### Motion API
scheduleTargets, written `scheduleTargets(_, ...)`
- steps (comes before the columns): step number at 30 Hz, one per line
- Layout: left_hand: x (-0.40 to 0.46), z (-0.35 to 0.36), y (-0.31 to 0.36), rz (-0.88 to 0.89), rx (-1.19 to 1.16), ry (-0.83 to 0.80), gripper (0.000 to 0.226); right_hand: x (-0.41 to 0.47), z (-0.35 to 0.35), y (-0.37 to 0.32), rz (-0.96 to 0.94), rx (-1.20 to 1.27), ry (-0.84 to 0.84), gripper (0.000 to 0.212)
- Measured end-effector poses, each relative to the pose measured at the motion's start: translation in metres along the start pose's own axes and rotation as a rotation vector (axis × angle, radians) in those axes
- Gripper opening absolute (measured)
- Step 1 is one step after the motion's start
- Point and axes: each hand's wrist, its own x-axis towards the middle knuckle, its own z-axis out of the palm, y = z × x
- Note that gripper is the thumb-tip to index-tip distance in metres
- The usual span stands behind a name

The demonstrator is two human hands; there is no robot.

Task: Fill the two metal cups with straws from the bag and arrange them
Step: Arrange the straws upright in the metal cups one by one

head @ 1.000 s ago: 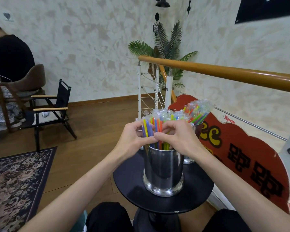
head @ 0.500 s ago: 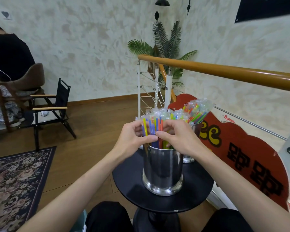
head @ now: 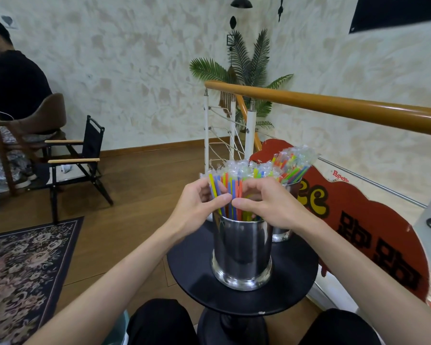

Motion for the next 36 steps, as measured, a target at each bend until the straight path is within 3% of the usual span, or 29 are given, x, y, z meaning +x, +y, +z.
scheduleTargets(6,-0.003,-0.001,0.003,-0.033,-0.055,-0.004,0.004,0.002,0.007,-0.002,-0.007,-0.040,0.050,0.010)
scheduleTargets(12,-0.004,-0.002,0.003,-0.050,-0.054,-0.018,0.019,0.003,0.012,-0.002,-0.021,-0.058,0.102,0.011)
scheduleTargets(17,-0.002,0.000,0.001,-0.051,-0.056,0.020,0.029,0.003,0.013,-0.002,-0.009,-0.052,0.127,0.018)
scheduleTargets(23,-0.003,0.001,0.006,-0.079,-0.134,0.036,0.020,0.002,0.011,-0.003,0.041,-0.013,0.160,0.031)
scheduleTargets(27,-0.004,0.000,0.007,-0.078,-0.116,0.053,0.015,0.002,0.012,-0.005,-0.003,-0.054,0.182,0.025)
scheduleTargets(30,-0.004,0.000,0.007,-0.081,-0.056,0.024,0.018,0.004,0.005,-0.010,-0.045,-0.069,0.272,0.007)
scheduleTargets(36,-0.004,0.002,0.013,-0.082,-0.024,-0.067,0.027,0.016,-0.010,-0.032,-0.097,0.025,0.380,0.013)
